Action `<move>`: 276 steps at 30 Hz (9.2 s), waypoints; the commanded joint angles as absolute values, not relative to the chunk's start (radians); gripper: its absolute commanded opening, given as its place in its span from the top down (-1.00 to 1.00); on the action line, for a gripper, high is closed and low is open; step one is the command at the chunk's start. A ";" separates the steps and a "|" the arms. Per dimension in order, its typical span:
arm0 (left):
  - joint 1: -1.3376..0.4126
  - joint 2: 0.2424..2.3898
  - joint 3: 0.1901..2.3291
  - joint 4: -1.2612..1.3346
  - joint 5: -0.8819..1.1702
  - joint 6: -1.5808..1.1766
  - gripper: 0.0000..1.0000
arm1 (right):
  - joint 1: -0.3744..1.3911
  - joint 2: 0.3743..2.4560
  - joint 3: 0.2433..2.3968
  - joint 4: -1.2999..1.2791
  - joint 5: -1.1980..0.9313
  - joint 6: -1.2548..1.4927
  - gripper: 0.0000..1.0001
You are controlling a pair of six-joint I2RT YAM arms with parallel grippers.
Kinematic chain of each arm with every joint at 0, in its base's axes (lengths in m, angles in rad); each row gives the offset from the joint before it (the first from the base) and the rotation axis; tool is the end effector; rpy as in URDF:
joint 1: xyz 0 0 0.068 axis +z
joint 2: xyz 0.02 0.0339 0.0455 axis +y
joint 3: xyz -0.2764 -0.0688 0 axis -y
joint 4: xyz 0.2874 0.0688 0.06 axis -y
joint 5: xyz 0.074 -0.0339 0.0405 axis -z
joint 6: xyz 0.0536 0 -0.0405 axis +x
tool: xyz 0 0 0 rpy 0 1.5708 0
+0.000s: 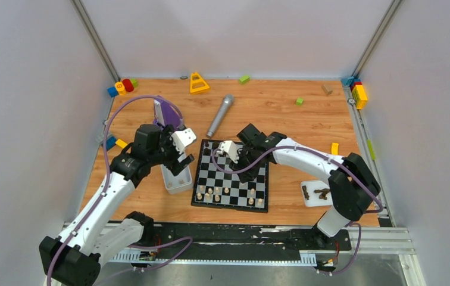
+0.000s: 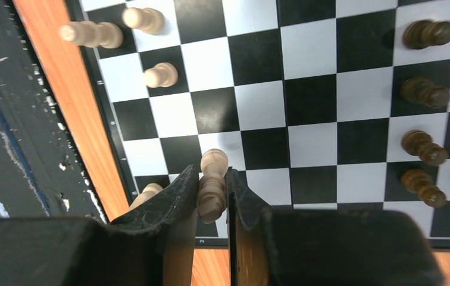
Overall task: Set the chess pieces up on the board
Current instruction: Pick up the chess piece from the chessboard, then place the chess piece on the chessboard, then pick up the chess piece from the storage box, then place the chess piece on the chessboard.
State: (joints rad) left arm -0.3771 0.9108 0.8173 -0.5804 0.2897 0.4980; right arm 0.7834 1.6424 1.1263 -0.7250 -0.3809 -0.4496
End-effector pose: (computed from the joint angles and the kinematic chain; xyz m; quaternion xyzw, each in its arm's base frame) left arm 0.2177 -0.1027 0.2865 0.4345 0.7812 -0.1039 0.4361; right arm 0.2406 0.2678 0.1825 -0.5854 0.7723 0.2109 0.1279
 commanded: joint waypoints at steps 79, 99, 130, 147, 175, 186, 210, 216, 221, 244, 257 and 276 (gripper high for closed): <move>-0.235 1.015 0.817 -0.536 0.134 0.493 -1.00 | 1.088 1.699 1.282 -0.728 -0.312 -0.523 -0.18; -0.235 1.419 0.847 -0.565 0.208 0.848 -0.53 | 0.805 1.448 1.125 -0.657 -0.395 -0.468 -0.11; -0.233 1.317 0.862 -0.633 0.220 0.814 0.71 | 0.756 1.445 1.138 -0.647 -0.418 -0.439 -0.08; -0.488 1.206 1.183 -0.725 0.485 0.563 0.74 | 0.582 1.572 1.358 -0.534 -0.897 -0.177 -0.21; -0.668 1.316 1.262 -0.660 0.329 0.500 0.87 | 0.525 1.786 1.525 -0.454 -1.128 0.098 0.02; -0.677 1.330 1.268 -0.662 0.307 0.499 0.83 | 0.548 1.816 1.530 -0.454 -1.161 0.104 0.23; -0.625 1.189 1.175 -0.543 0.392 0.475 -0.88 | 0.427 1.704 1.429 -0.454 -1.235 0.039 1.00; -0.542 1.212 1.198 -0.452 0.631 0.363 -1.00 | 0.369 1.621 1.394 -0.437 -1.332 0.035 1.00; -0.476 1.273 1.201 -0.296 0.856 0.167 -0.97 | 0.348 1.550 1.356 -0.372 -1.355 0.086 1.00; -0.456 1.395 1.076 0.302 1.203 -0.309 -0.59 | 0.335 1.503 1.310 -0.163 -1.421 0.273 1.00; -0.456 1.408 1.070 0.361 1.208 -0.353 -0.04 | 0.334 1.523 1.302 -0.143 -1.419 0.280 1.00; -0.457 1.372 1.117 0.108 1.159 -0.171 0.77 | 0.334 1.523 1.271 -0.148 -1.371 0.243 0.67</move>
State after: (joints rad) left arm -0.4557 1.4097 1.0695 0.2432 1.1755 -0.2821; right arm 0.3370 1.5337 1.2823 -0.1814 -1.3888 0.2829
